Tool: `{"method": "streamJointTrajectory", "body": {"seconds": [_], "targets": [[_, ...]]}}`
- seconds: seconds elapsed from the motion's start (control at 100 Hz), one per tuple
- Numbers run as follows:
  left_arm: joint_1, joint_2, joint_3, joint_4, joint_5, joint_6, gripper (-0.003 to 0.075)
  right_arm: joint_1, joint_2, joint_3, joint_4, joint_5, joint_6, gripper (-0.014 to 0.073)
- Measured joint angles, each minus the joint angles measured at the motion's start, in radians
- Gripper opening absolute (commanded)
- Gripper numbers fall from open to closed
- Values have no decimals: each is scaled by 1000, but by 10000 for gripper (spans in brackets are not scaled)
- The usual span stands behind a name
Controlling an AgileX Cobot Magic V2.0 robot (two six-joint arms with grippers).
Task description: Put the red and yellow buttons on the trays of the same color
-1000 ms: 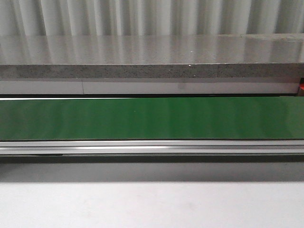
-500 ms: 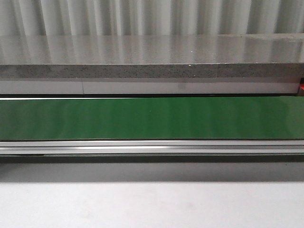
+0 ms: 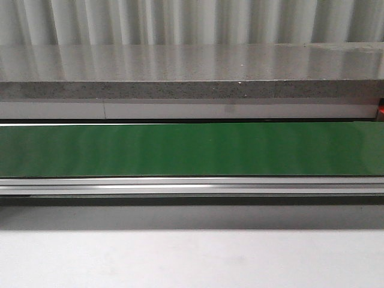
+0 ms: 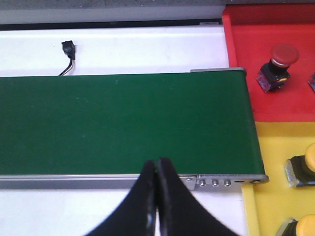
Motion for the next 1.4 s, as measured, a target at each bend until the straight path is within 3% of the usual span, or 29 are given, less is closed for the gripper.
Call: {"method": "streamJointTrajectory", "body": {"seconds": [0.1,0.17,0.36,0.43,0.78,0.91,1.09,1.4], "targets": [[0,0,0,0,0,0,4,0,0,0,0,0,0,-67],[0,0,0,0,0,0,90,0,0,0,0,0,0,-67],[0,0,0,0,0,0,536,0,0,0,0,0,0,-67],[0,0,0,0,0,0,630,0,0,0,0,0,0,-67],[0,0,-4,0,11,0,638,0,0,0,0,0,0,-67],[13,28,-48,23,28,-88,637,0,0,0,0,0,0,-67],[107,159,-143,113,72,-239,638,0,0,0,0,0,0,-67],[308,486,-254,52,64,-279,637,0,0,0,0,0,0,-67]]}}
